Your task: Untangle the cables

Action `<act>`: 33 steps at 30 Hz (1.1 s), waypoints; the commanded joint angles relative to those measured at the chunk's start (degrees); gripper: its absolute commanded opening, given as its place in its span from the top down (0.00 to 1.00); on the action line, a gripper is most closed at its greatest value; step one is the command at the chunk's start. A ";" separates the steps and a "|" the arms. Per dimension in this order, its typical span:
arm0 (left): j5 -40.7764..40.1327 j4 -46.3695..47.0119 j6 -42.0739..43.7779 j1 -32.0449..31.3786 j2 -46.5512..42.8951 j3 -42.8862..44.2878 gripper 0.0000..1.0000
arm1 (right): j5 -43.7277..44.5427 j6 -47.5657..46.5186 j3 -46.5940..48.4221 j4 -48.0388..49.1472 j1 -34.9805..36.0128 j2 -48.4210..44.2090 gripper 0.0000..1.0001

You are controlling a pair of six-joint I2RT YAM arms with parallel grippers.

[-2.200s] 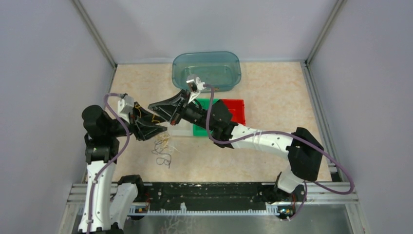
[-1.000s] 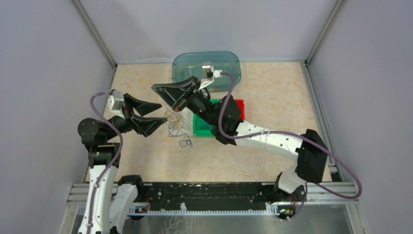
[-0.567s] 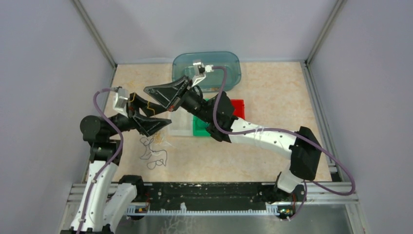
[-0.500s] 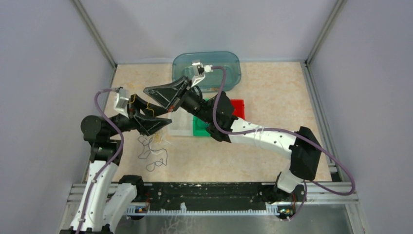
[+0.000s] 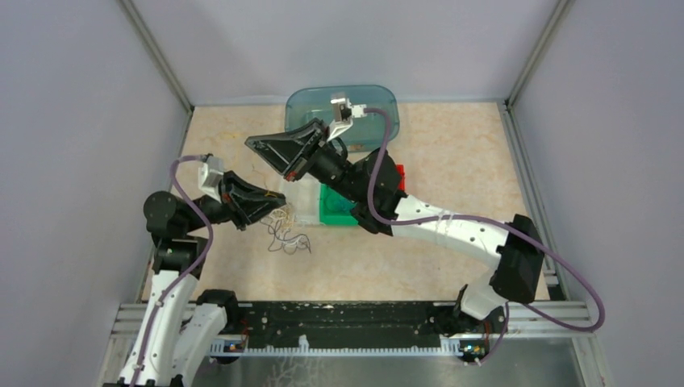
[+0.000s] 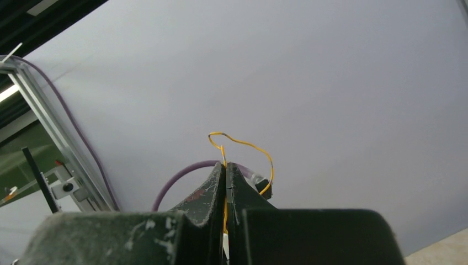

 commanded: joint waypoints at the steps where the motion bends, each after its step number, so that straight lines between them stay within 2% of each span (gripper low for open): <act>1: 0.84 -3.84 4.41 -0.26 -0.79 -0.41 0.78 | 1.60 -4.17 3.52 1.34 -0.53 -4.83 1.00; 7: 1.90 -8.85 11.65 -0.26 -1.31 -2.72 0.78 | 1.70 -4.80 4.18 0.82 -1.33 -5.65 1.00; 13: 0.47 -19.79 25.45 -0.26 -1.61 -3.39 0.78 | 1.69 -6.01 5.59 0.22 -1.90 -5.81 1.00; 19: -2.05 -24.51 34.11 -0.26 -2.66 -4.81 0.76 | 2.82 -9.38 6.37 -0.70 -2.76 -7.51 1.00; 23: -5.68 -29.75 43.74 -0.26 -3.27 -6.13 0.68 | 3.30 -10.20 6.35 -1.67 -3.76 -9.08 1.00; 27: -10.92 -31.73 51.28 -0.31 -4.25 -7.98 0.67 | 3.58 -11.27 5.99 -2.60 -4.34 -10.28 1.00; 33: -16.70 -32.00 55.11 -0.28 -4.38 -9.80 0.70 | 3.57 -11.78 6.21 -3.95 -4.94 -12.05 1.00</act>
